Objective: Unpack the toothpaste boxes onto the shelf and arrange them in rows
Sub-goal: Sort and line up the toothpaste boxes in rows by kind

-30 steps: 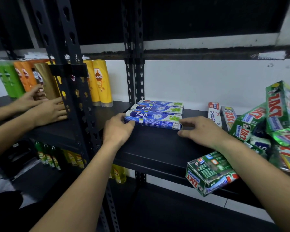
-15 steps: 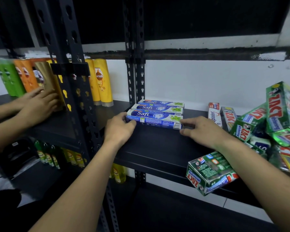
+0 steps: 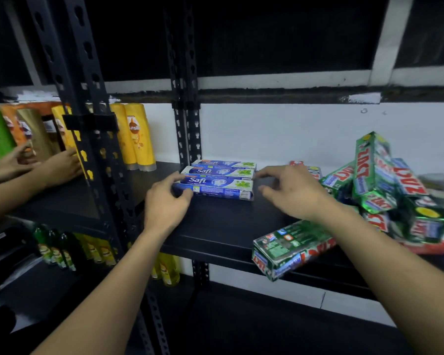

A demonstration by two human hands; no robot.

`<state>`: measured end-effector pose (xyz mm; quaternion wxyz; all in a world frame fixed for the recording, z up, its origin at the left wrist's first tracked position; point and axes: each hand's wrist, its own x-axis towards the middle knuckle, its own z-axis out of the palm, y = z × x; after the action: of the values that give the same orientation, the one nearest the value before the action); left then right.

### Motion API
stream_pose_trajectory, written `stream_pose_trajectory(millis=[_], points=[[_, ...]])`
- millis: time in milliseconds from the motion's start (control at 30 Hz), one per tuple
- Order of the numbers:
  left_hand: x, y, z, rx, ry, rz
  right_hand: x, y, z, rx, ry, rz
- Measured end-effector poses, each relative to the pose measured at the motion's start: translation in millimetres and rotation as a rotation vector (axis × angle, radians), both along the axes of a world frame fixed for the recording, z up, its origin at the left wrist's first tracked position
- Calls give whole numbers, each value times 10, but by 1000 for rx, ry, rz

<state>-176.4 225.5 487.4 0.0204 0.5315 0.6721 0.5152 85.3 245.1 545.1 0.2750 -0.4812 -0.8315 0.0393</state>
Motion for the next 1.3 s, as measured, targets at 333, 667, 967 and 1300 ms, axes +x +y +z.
stream_pose_trajectory(millis=[333, 667, 967, 1300], points=[[1178, -405, 173, -80, -5, -598, 1098, -563, 28, 265, -22, -92], [1965, -405, 307, -109, 379, -481, 1950, -689, -228, 169, 108, -361], [2301, 37, 435, -138, 323, -445, 2026, -717, -369, 169, 191, -342], [2228, 65, 496, -101, 231, -490, 2009, -708, -277, 345, -2, -489]])
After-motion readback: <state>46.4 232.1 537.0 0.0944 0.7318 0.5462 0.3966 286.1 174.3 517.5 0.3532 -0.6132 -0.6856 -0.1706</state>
